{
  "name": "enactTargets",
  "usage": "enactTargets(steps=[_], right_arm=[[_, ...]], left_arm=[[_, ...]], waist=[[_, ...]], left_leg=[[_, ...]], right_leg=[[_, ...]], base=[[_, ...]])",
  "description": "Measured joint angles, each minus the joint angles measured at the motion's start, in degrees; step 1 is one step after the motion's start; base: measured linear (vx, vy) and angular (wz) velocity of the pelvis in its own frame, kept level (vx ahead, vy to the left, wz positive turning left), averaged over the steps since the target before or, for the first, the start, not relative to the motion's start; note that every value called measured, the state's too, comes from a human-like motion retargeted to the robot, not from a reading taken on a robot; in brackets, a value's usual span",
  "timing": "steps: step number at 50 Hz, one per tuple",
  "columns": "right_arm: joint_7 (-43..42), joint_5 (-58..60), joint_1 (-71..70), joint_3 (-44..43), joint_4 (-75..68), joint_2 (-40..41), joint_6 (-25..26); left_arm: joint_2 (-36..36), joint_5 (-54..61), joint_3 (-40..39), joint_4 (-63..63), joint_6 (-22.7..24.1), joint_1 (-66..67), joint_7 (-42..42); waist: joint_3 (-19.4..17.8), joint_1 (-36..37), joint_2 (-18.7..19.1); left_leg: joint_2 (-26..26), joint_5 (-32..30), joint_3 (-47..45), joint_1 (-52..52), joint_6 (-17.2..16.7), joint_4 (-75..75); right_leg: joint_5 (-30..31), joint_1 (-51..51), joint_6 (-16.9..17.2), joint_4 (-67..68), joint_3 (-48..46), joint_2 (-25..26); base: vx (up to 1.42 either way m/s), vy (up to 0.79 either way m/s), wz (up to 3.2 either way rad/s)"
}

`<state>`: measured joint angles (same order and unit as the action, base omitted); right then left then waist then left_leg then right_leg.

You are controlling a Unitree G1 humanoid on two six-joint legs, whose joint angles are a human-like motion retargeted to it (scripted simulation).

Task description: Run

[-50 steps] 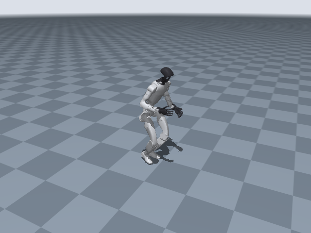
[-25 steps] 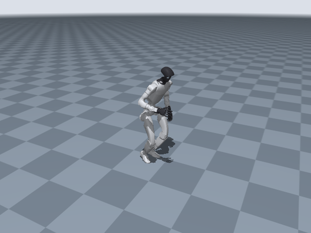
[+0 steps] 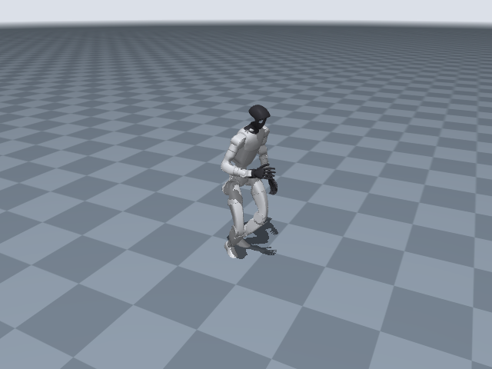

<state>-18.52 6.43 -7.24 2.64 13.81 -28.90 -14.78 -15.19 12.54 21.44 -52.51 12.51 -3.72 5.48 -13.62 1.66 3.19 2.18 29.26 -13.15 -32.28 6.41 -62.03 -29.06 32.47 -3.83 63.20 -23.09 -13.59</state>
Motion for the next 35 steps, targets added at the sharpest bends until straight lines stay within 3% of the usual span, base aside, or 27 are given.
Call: enactTargets(steps=[3, 6, 13, 17, 20, 25, 35], right_arm=[[4.71, 0.04, -0.26, 1.93, -2.43, -1.84, 2.13], [9.85, -1.37, 0.29, 5.11, -7.69, -2.46, 3.56], [17.10, -2.56, 3.84, 14.56, -26.62, -0.92, 4.78], [18.40, -1.55, 3.22, 19.23, -42.80, 1.35, 5.59], [19.16, -0.90, 3.80, 21.59, -53.76, 3.47, 7.41], [20.57, -1.24, 1.24, 23.96, -75.42, 9.09, 8.53], [23.54, -4.29, 4.13, 23.03, -86.83, 14.01, 10.19]], left_arm=[[-1.00, -3.51, -0.86, -5.88, -1.91, -0.81, -1.93], [-1.31, -6.38, -2.71, -10.82, -3.35, -1.14, -4.44], [-0.97, -10.33, -4.84, -15.61, -4.54, 2.03, -6.26], [-0.62, -11.80, -4.56, -17.80, -4.66, 2.42, -5.30], [-0.23, -12.74, -3.89, -19.19, -4.65, 2.44, -4.45], [-0.45, -13.32, -3.55, -21.86, -4.30, 0.75, -4.21], [1.07, -13.83, -3.51, -24.17, -4.26, 0.95, -6.76]], waist=[[-0.96, 1.13, -0.32], [-1.17, 1.46, -0.30], [2.96, -0.05, -1.49], [4.29, -0.84, -2.20], [4.57, -1.01, -2.56], [3.88, -0.94, -2.20], [2.85, -2.19, -2.25]], left_leg=[[1.36, 3.19, 0.69, 0.69, -0.23, -5.03], [2.24, 2.64, 1.05, 2.96, 0.11, -3.15], [-2.56, -6.61, 1.72, 9.88, -1.93, 16.32], [-5.35, -10.72, 2.48, 15.48, -3.32, 25.54], [-6.36, -9.46, 3.36, 17.56, -4.31, 25.82], [-5.42, -7.02, 4.44, 26.16, -6.18, 31.56], [-3.09, -3.64, 4.00, 33.58, -8.33, 30.49]], right_leg=[[-3.82, -1.79, -0.19, 2.97, -0.52, 0.06], [-2.78, -5.01, 0.98, 0.58, -0.61, 1.17], [6.23, -10.08, 5.99, -8.71, 3.37, 1.65], [7.33, -13.27, 7.52, -12.29, 4.79, 0.79], [5.24, -15.08, 7.99, -12.28, 5.48, -0.15], [2.31, -24.61, 7.63, -20.81, 3.63, 2.59], [0.46, -34.52, 7.46, -25.68, 2.57, 5.08]], base=[[0.08, -0.05, -0.07], [0.09, -0.02, -0.01], [0.08, 0.05, 0.03], [0.07, 0.06, -0.02], [0.04, 0.01, -0.06], [0.11, -0.03, -0.12], [0.07, -0.05, -0.06]])
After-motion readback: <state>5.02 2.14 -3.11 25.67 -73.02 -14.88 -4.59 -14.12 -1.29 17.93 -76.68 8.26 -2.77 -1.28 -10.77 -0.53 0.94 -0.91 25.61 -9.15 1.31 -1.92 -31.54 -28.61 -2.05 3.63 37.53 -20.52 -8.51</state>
